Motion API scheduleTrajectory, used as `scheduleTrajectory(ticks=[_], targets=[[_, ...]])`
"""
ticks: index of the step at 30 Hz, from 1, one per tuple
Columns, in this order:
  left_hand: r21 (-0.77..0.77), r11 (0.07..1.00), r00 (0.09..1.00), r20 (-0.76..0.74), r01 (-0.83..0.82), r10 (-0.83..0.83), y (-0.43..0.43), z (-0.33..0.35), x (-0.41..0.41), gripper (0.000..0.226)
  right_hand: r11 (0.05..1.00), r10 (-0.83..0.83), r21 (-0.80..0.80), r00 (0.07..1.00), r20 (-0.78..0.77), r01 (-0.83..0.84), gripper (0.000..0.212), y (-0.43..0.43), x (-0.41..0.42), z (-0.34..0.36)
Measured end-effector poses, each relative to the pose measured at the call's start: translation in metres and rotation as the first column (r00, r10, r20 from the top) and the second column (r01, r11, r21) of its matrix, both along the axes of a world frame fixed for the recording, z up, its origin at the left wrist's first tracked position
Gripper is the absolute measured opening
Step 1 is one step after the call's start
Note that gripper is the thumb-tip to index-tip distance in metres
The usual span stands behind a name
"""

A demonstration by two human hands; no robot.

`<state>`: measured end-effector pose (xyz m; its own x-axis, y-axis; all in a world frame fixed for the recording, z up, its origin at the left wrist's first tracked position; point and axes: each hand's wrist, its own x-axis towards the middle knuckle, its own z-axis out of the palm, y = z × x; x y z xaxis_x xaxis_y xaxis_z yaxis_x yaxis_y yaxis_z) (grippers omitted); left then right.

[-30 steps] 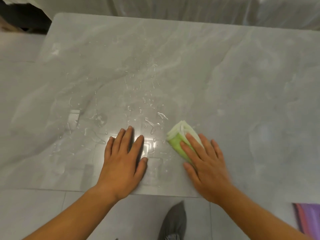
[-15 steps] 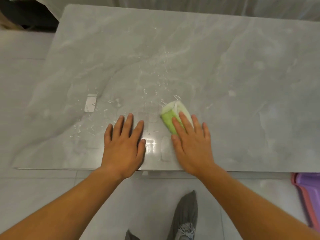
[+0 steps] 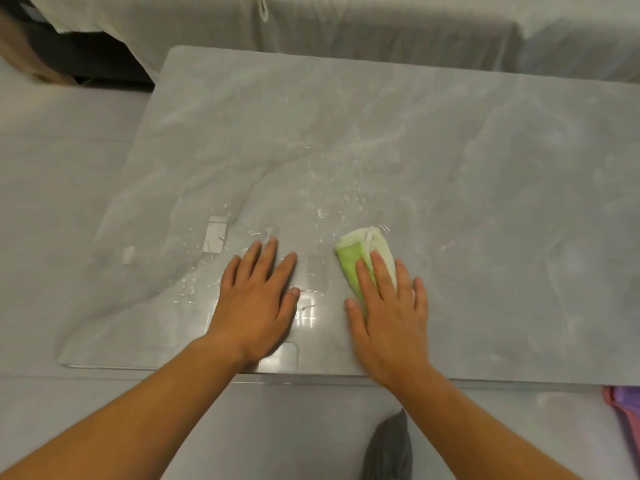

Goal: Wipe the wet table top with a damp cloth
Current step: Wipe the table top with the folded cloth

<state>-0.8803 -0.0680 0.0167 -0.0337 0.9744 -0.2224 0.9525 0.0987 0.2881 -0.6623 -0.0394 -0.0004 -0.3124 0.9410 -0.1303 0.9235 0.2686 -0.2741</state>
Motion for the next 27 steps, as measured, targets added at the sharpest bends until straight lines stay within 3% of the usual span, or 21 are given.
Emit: scheduleTrajectory(ticks=[5,7,10,12,14,17,19,24,27], targets=[[0.018,1.000,1.000,-0.030,-0.005,0.005,0.012,0.008,-0.007,0.053,0.940,0.340,-0.035,0.940,0.038,-0.338,0.058,-0.026,0.013,0.001],[0.022,1.000,1.000,-0.014,0.010,-0.010,0.019,0.010,-0.011,0.053,0.959,0.283,-0.034,0.956,0.074,-0.281,0.058,0.005,0.017,0.000],[0.008,0.999,0.999,-0.009,0.037,-0.037,0.034,0.010,-0.015,0.055,0.999,-0.003,-0.041,0.999,0.053,0.006,0.065,0.068,0.000,0.001],[0.009,0.999,0.999,-0.005,0.045,-0.045,0.046,0.010,-0.018,0.055,0.992,-0.109,-0.054,0.993,0.032,0.111,0.067,0.089,-0.014,0.002],[0.020,0.999,0.999,0.004,0.040,-0.041,0.058,0.011,-0.019,0.057,0.996,-0.073,-0.042,0.997,0.014,0.074,0.065,0.081,-0.019,0.005],[0.011,0.999,0.999,-0.019,0.044,-0.044,0.075,0.008,-0.022,0.060,0.980,0.190,-0.070,0.981,0.041,-0.187,0.060,0.054,-0.002,0.008],[0.003,0.998,0.998,-0.035,0.060,-0.060,0.089,0.005,-0.024,0.061,0.963,0.263,-0.070,0.963,0.053,-0.259,0.057,0.065,0.013,0.005],[-0.033,0.998,0.997,-0.057,0.050,-0.052,0.131,0.000,-0.019,0.059,0.999,0.012,-0.046,1.000,0.016,-0.011,0.063,0.166,-0.010,0.004],[0.036,0.999,0.998,-0.065,0.005,-0.003,0.149,0.011,-0.017,0.046,0.999,-0.015,-0.052,1.000,-0.003,0.015,0.067,0.195,-0.028,0.007]])
